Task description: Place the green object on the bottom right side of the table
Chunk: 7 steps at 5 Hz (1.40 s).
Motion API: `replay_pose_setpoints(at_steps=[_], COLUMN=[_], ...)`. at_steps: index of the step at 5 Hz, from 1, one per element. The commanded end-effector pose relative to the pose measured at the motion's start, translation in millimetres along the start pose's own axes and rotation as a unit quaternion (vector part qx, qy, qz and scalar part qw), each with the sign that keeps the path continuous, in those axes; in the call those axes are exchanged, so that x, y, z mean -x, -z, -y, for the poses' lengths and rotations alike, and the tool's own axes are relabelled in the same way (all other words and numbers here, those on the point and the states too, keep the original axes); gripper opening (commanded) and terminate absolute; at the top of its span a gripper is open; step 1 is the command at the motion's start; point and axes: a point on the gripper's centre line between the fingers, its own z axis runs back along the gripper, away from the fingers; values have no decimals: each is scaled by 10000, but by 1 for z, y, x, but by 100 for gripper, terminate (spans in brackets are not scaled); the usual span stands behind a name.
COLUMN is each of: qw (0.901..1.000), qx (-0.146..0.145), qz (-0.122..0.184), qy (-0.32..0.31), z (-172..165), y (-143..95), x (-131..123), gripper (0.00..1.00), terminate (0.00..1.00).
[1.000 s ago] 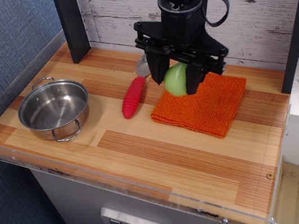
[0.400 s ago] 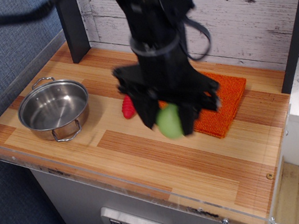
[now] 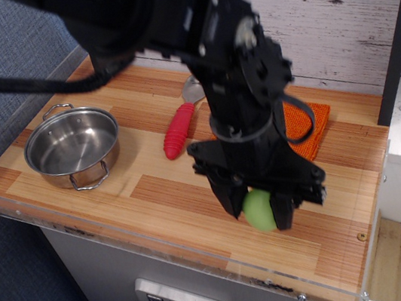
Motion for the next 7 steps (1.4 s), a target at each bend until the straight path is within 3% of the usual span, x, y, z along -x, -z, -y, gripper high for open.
replay_pose_setpoints(at_steps=[1,3,5,6,7], qw=[9995,9984,9965,9959,9955], qx=[178,336,460,487,525], qz=[138,-61,-57,-129,-173], qy=[242,461,702,750,773], z=[18,34,47,50,49], y=[12,23,28,29,28], x=[-1,0,1,1,0], gripper=[0,0,0,100,100], terminate=[0,0,0,0,0])
